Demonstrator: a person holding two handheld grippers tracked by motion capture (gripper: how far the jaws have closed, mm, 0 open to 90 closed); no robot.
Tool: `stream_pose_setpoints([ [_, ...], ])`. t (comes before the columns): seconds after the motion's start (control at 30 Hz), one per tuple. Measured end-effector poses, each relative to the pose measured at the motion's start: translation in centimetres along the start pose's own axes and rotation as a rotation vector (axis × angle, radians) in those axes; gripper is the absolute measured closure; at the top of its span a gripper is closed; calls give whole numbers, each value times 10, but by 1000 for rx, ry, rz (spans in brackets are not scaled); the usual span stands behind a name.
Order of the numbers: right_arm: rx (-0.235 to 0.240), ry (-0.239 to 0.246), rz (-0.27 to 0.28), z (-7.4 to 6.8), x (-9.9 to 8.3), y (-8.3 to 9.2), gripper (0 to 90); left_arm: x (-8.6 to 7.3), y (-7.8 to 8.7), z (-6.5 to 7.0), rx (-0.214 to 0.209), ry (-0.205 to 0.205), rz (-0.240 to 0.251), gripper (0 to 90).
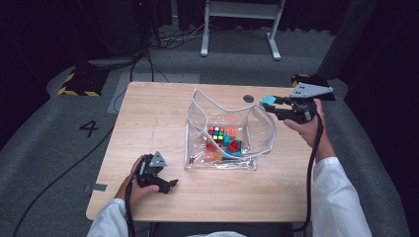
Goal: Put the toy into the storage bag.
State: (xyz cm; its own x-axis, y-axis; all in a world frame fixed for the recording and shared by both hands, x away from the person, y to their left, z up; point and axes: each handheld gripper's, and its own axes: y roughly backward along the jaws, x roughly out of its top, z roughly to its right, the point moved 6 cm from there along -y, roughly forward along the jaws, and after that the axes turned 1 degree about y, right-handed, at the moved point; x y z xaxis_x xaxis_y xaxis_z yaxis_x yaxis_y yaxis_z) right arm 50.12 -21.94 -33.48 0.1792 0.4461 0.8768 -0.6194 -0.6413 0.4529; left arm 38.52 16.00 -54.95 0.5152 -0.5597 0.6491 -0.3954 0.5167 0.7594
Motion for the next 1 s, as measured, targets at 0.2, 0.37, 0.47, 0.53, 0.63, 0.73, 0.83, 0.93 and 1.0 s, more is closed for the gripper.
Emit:
stream_pose_setpoints([
  [0.2, 66, 37, -13, -16, 4, -16, 594, 0, 0, 0, 0, 0, 0, 4],
  [0.37, 119, 71, -26, -30, 6, -29, 594, 0, 0, 0, 0, 0, 0, 4],
  [0.47, 154, 112, -29, -39, 8, -38, 594, 0, 0, 0, 0, 0, 0, 4],
  [0.53, 179, 130, -42, -47, 8, -43, 594, 0, 0, 0, 0, 0, 0, 4],
  [0.63, 194, 182, -70, -56, 8, -52, 594, 0, 0, 0, 0, 0, 0, 4],
  [0.73, 222, 209, -106, -62, 7, -60, 594, 0, 0, 0, 1, 0, 1, 4],
  [0.83, 246, 232, -133, -67, 4, -65, 594, 0, 1, 0, 1, -2, -4, 4],
  [0.93, 232, 250, -186, -68, 1, -71, 594, 0, 0, 0, 1, -2, -3, 4],
  [1.0, 243, 254, -207, -68, -1, -74, 593, 0, 0, 0, 1, -1, -2, 4],
])
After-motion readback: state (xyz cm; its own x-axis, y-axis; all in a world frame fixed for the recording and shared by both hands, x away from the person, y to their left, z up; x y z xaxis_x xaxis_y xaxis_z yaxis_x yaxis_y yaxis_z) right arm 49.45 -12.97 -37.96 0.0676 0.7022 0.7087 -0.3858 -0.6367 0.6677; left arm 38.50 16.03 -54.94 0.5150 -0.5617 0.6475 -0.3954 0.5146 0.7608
